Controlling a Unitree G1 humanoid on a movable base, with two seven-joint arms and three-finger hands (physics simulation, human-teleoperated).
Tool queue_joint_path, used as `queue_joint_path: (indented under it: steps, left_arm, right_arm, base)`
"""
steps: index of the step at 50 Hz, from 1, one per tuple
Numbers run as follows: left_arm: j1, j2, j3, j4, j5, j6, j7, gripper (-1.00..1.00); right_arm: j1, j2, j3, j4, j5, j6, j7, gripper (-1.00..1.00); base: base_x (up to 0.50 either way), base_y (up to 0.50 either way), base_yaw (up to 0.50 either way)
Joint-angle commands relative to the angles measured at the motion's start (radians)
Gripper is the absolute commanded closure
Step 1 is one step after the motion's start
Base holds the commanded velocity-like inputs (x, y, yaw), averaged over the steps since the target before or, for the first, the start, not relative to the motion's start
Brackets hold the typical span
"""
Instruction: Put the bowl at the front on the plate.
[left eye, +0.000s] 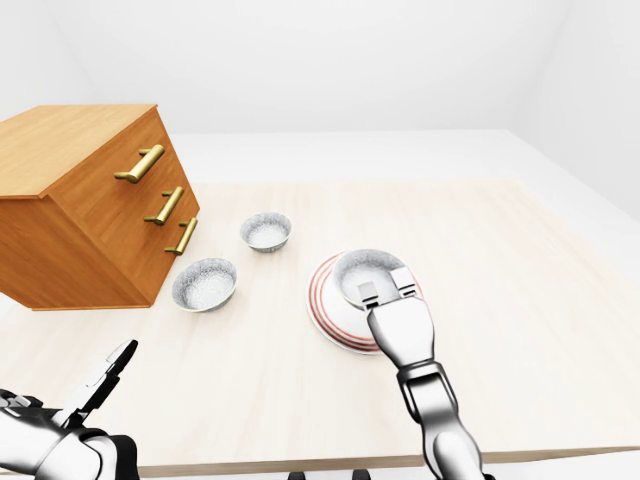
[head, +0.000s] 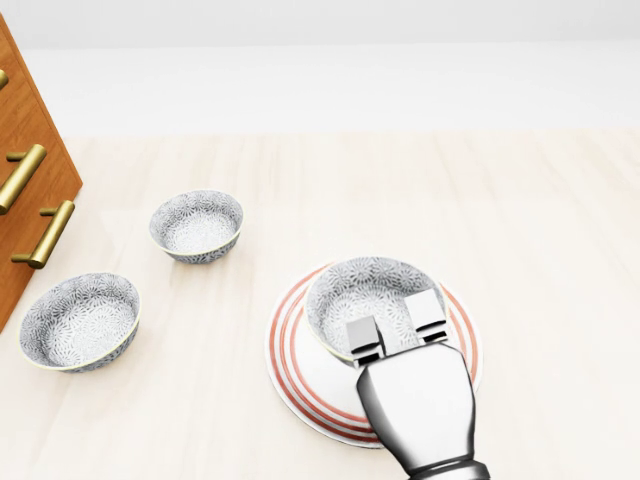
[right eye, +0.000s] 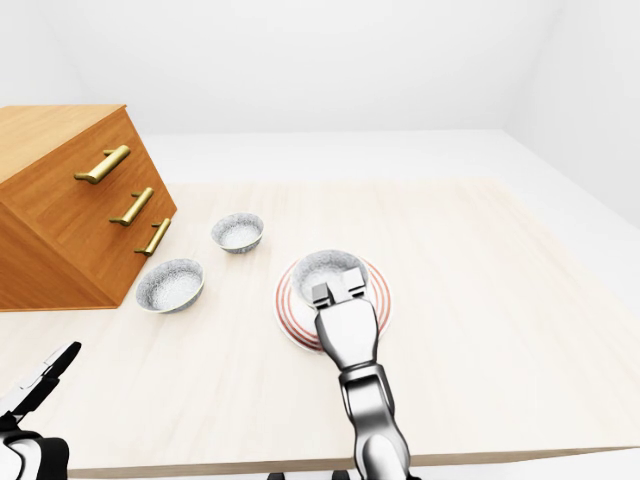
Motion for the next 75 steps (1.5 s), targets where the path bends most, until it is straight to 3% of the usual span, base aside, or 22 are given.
queue_joint_path:
  steps: [1, 14, 20, 22, 28, 38, 45, 46, 47, 51, 59, 60, 63, 65, 66, 67, 70, 75]
  left_arm:
    - [-0.001, 0.001, -0.001, 0.006, 0.000, -0.008, 0.000, -1.00]
    - [0.002, 0.001, 0.000, 0.003, 0.000, -0.007, 0.000, -1.00]
    - [0.006, -0.003, 0.006, -0.019, 0.001, 0.011, -0.003, -1.00]
    - [-0.002, -0.002, 0.001, 0.000, 0.007, -0.002, 0.000, -1.00]
    - [0.000, 0.000, 0.000, 0.000, 0.003, -0.003, 0.000, -1.00]
    - [0.006, -0.005, 0.008, -0.022, -0.003, 0.011, -0.003, -1.00]
    - [0.002, -0.004, 0.005, -0.014, 0.000, 0.006, -0.001, -1.00]
    - [-0.008, -0.002, 0.001, 0.015, 0.005, -0.014, 0.000, -1.00]
    - [-0.008, 0.000, -0.001, 0.020, 0.004, -0.019, 0.000, -1.00]
    - [-0.004, 0.004, -0.005, 0.015, 0.001, -0.016, 0.000, -1.00]
    - [-0.007, 0.008, -0.012, 0.039, 0.005, -0.037, 0.000, -1.00]
    - [-0.001, 0.007, -0.011, 0.023, 0.001, -0.025, 0.000, -1.00]
    - [-0.004, 0.007, -0.010, 0.031, 0.004, -0.032, 0.000, -1.00]
    - [0.000, 0.006, -0.008, 0.020, 0.002, -0.024, 0.000, -1.00]
    - [0.003, 0.005, -0.007, 0.008, 0.000, -0.015, 0.000, -1.00]
    - [0.014, 0.001, -0.002, -0.030, -0.005, 0.013, 0.000, -1.00]
    - [-0.001, -0.001, -0.003, 0.011, 0.006, -0.019, 0.000, -1.00]
    - [-0.002, 0.003, -0.004, 0.016, 0.004, -0.024, 0.000, -1.00]
  right_arm:
    - [0.013, 0.049, -0.063, -0.027, 0.109, 0.000, -0.096, 1.00]
    - [-0.009, 0.052, -0.057, 0.031, 0.176, 0.000, -0.152, 1.00]
    - [-0.025, 0.054, -0.055, 0.047, 0.209, 0.000, -0.163, 1.00]
    - [-0.030, 0.055, -0.056, 0.062, 0.221, 0.000, -0.172, 1.00]
    - [-0.041, 0.056, -0.060, 0.097, 0.245, 0.000, -0.198, 1.00]
    - [-0.048, 0.050, -0.059, 0.154, 0.256, 0.000, -0.228, 1.00]
    - [-0.038, 0.043, -0.052, 0.159, 0.204, 0.000, -0.209, 1.00]
    - [-0.040, 0.045, -0.059, 0.184, 0.208, 0.000, -0.228, 1.00]
    - [-0.042, 0.045, -0.061, 0.196, 0.213, 0.000, -0.238, 1.00]
    - [-0.030, 0.040, -0.061, 0.150, 0.195, 0.000, -0.207, 1.00]
    - [-0.030, 0.041, -0.078, 0.157, 0.156, 0.000, -0.193, 1.00]
    - [-0.029, 0.039, -0.075, 0.152, 0.134, 0.000, -0.179, 1.00]
    - [-0.034, 0.036, -0.075, 0.146, 0.085, 0.000, -0.151, 1.00]
    - [-0.041, 0.035, -0.080, 0.155, 0.058, 0.000, -0.143, 1.00]
    - [-0.042, 0.034, -0.081, 0.158, 0.035, 0.000, -0.132, 1.00]
    - [-0.046, 0.036, -0.079, 0.150, 0.016, 0.000, -0.115, 1.00]
    - [-0.049, 0.046, -0.086, 0.185, 0.038, 0.000, -0.155, 1.00]
    - [-0.056, 0.050, -0.083, 0.197, 0.074, 0.000, -0.171, 1.00]
  base:
    - [0.00, 0.00, 0.00]
    - [0.00, 0.00, 0.00]
    - [0.00, 0.00, 0.00]
    - [0.00, 0.00, 0.00]
    - [0.00, 0.00, 0.00]
    - [0.00, 0.00, 0.00]
    - [0.00, 0.00, 0.00]
    - [0.00, 0.00, 0.00]
    - [0.00, 0.00, 0.00]
    - [0.00, 0.00, 0.00]
    - [0.00, 0.00, 0.00]
    - [0.00, 0.00, 0.00]
    - [0.00, 0.00, 0.00]
    - [0.00, 0.00, 0.00]
    - [0.00, 0.00, 0.00]
    - [0.00, 0.00, 0.00]
    - [0.00, 0.00, 0.00]
    - [0.00, 0.00, 0.00]
